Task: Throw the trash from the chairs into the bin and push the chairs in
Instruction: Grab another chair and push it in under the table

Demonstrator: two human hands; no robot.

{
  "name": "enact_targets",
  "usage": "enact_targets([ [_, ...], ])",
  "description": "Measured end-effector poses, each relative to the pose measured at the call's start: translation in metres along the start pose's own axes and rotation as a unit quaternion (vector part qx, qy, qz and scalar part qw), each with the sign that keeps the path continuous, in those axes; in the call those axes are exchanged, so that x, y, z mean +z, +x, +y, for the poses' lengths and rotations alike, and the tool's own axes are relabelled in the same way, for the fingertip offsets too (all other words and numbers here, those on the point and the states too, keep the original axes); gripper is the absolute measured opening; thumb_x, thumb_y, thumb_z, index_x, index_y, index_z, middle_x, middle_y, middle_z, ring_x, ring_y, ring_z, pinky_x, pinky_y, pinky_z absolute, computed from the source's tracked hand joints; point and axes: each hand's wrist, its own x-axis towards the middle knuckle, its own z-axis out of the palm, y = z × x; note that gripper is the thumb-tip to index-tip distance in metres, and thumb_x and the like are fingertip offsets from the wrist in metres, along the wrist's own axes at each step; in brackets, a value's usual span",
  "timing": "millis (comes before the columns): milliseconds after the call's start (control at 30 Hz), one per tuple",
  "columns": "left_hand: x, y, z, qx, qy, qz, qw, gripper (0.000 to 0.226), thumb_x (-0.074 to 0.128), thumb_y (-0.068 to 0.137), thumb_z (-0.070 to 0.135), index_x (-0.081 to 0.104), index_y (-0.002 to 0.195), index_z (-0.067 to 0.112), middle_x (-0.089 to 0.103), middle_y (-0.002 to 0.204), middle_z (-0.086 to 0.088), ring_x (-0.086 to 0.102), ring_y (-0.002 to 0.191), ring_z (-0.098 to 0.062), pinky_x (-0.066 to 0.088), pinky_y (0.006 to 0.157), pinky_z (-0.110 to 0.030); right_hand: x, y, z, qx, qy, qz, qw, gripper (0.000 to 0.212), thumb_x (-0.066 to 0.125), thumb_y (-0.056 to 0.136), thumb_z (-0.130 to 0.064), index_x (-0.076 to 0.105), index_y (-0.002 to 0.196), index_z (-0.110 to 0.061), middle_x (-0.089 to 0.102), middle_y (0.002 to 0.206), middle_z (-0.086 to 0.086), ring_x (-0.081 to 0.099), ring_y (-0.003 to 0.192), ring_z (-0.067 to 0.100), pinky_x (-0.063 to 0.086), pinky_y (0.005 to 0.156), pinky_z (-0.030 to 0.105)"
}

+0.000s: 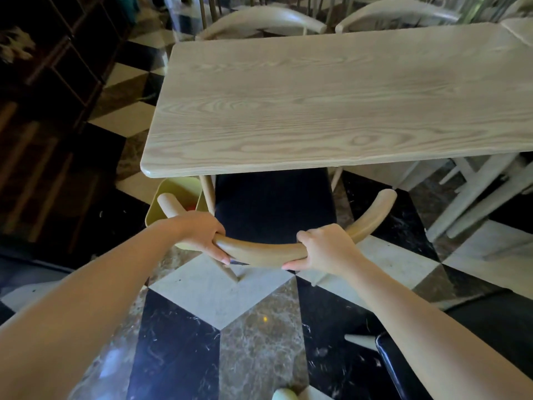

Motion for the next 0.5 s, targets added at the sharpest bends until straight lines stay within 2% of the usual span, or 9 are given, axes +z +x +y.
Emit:
enact_targets([
  [167,-0.006,0.005,-0.001,-0.020,-0.021,0.038,0.999,0.064,0.052,0.052,0.086,0.063,0.079,0.029,0.064,0.069,0.009,0.058,0.067,-0.011,0.043,0.062,-0.030,-0.002,0.010,0.012,-0.007,-0.020,0.002,1.000,0.087,0.019,0.062,-0.091,0.059,0.079,-0.015,0.057,0.058,-0.004,0.055,0.050,0.017,0.037,0.047,0.029],
  [367,0.002,0.004,0.002,-0.033,-0.037,0.093,0.994,0.058,0.054,0.053,0.086,0.062,0.083,0.037,0.060,0.067,0.016,0.054,0.066,-0.002,0.037,0.059,-0.024,0.001,0.009,0.018,-0.011,-0.036,0.012,0.999,0.088,0.020,0.062,-0.092,0.060,0.085,-0.017,0.057,0.056,-0.006,0.054,0.048,0.014,0.038,0.047,0.027],
  [433,0.007,0.001,0.003,-0.041,-0.028,0.140,0.989,0.057,0.057,0.053,0.085,0.062,0.084,0.038,0.058,0.067,0.017,0.052,0.066,-0.001,0.032,0.057,-0.023,0.003,0.008,0.017,-0.003,-0.031,0.011,0.999,0.085,0.024,0.063,-0.090,0.058,0.092,-0.018,0.055,0.058,-0.008,0.052,0.050,0.014,0.034,0.047,0.027],
  [500,0.016,-0.003,0.006,-0.046,-0.035,0.230,0.972,0.059,0.060,0.051,0.083,0.066,0.087,0.036,0.059,0.072,0.016,0.051,0.072,-0.004,0.033,0.065,-0.023,0.002,0.007,0.016,0.020,-0.024,0.010,0.999,0.085,0.026,0.062,-0.090,0.055,0.095,-0.018,0.056,0.063,-0.008,0.053,0.054,0.015,0.032,0.047,0.028],
])
